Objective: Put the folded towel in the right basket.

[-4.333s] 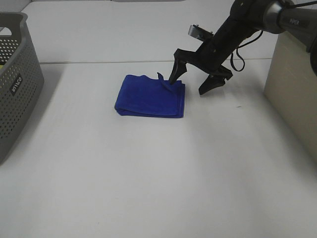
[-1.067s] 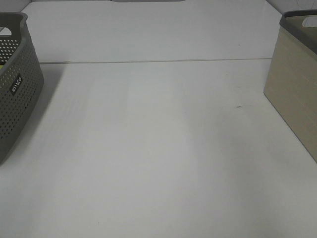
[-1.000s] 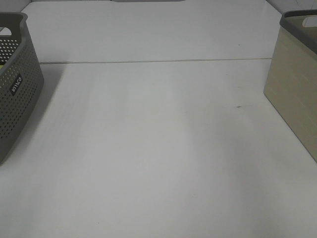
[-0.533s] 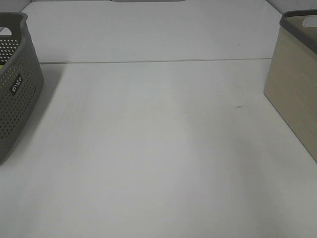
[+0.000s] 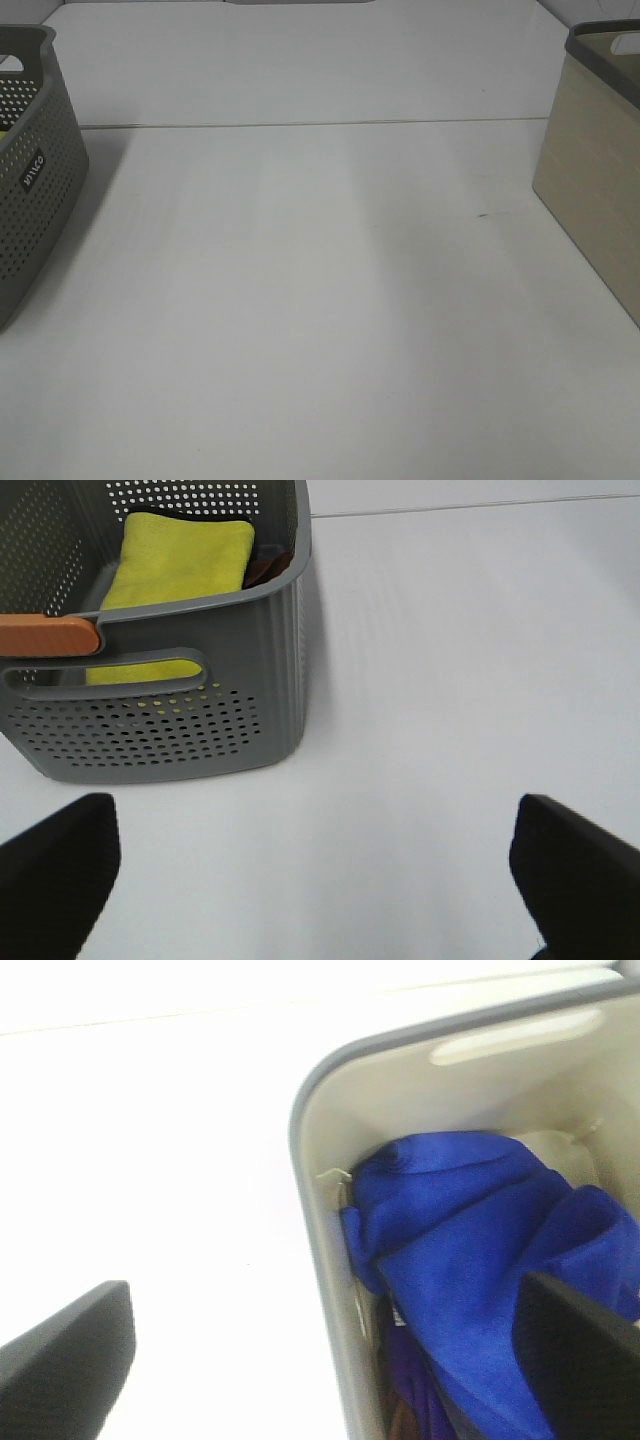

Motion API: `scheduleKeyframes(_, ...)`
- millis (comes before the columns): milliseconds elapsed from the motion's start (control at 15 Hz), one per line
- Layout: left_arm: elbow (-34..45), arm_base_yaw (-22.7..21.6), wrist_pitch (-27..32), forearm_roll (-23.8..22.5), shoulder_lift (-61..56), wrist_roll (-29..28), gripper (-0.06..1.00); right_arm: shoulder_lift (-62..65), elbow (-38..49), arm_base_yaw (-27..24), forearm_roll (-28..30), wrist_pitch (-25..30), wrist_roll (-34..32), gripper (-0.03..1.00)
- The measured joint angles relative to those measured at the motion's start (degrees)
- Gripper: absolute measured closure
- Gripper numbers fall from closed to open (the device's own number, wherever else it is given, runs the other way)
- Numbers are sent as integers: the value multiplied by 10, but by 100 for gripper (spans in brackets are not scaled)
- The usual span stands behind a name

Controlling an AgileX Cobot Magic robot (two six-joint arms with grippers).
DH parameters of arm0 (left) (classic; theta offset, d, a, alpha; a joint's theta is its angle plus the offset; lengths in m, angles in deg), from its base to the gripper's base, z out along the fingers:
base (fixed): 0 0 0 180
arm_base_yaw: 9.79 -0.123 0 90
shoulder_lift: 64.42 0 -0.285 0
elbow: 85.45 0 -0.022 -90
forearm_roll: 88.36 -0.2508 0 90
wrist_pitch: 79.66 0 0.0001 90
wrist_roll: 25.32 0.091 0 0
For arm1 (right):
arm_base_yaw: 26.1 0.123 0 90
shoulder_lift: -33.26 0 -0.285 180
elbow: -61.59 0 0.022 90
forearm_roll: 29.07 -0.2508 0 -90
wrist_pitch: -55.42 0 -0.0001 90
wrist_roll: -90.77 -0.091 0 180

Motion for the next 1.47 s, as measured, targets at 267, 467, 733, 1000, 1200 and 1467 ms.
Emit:
scheduleKeyframes(267, 0, 0, 0, 0, 0, 0, -4, 23, 4, 24, 11, 6, -13, -1)
scheduleKeyframes(467, 0, 0, 0, 0, 0, 0, -4, 120, 91, 24, 15, 6, -29, 0)
scheduleKeyframes(733, 0, 0, 0, 0, 0, 0, -4, 406, 380, 24, 15, -22, -35, 0)
scheduleKeyframes(1000, 0, 0, 0, 0, 0, 0, -4, 706, 565, 24, 15, -31, -25, 0)
scheduleKeyframes(1200, 0, 0, 0, 0, 0, 0, -4, 866, 639, 24, 23, -32, -5, 0)
scheduleKeyframes(1467, 0, 0, 0, 0, 0, 0, -4, 1042, 787, 24, 44, -73, -2, 1)
